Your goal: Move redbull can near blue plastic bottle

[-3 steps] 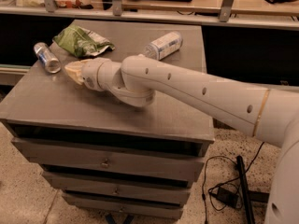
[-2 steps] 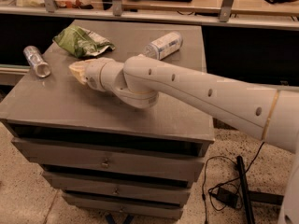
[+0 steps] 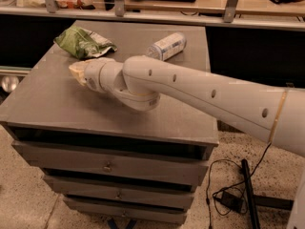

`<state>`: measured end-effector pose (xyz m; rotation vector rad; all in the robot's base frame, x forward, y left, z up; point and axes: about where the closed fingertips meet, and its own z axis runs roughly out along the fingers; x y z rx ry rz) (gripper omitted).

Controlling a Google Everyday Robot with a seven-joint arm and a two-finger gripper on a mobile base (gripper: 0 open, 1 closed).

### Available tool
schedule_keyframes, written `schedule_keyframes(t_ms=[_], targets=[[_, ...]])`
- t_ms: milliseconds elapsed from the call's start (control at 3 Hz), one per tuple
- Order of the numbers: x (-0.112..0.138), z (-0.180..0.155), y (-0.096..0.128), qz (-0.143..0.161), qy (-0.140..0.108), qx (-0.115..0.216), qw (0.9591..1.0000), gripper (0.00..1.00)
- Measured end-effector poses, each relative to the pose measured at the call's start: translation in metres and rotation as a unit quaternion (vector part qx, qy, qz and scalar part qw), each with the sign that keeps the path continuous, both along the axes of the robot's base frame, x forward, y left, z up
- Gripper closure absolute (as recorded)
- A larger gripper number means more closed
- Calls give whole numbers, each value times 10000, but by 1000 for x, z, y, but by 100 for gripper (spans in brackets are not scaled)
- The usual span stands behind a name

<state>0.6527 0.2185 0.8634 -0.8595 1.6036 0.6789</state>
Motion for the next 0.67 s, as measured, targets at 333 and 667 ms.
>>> schedule_keyframes(t_ms=[333, 667], targets=[[-1, 1, 2, 14, -4, 2, 10000, 13], [-2, 1, 3, 27, -8, 4, 10000, 0]])
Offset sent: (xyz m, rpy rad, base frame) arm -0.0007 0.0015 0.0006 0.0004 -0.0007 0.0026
